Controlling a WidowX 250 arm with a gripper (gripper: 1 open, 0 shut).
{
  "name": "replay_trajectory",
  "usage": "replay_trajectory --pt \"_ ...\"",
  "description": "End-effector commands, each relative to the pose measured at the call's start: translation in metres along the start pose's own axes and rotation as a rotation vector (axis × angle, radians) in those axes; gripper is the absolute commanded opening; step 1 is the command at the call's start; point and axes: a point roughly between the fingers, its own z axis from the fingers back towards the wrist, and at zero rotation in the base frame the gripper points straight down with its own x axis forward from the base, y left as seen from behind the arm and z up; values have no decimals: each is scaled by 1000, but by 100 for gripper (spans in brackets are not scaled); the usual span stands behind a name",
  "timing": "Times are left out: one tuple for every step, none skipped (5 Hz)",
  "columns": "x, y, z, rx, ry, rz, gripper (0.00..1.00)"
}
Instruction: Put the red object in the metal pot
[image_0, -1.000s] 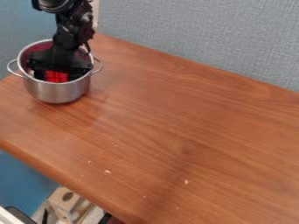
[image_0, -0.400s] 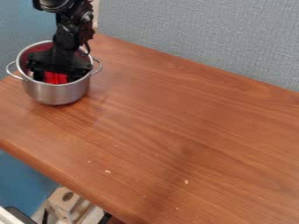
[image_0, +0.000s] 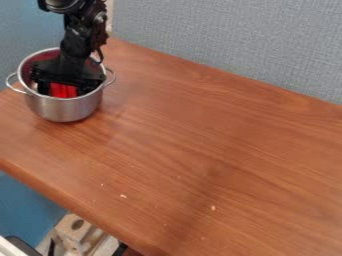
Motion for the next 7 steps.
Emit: replay_trajectory --pt "-14 -13 -2 2 48 -79 100" --pt "-14 -14 2 1 51 -83 100" --pt "-14 -14 6 2 55 -87 100" --pt "-14 -15 10 2 58 -90 100" --pt "-15 -16 12 3 60 -93 100" --pt "-14 -17 14 4 63 -94 100" --pt "-14 -18 15 5 67 -92 0"
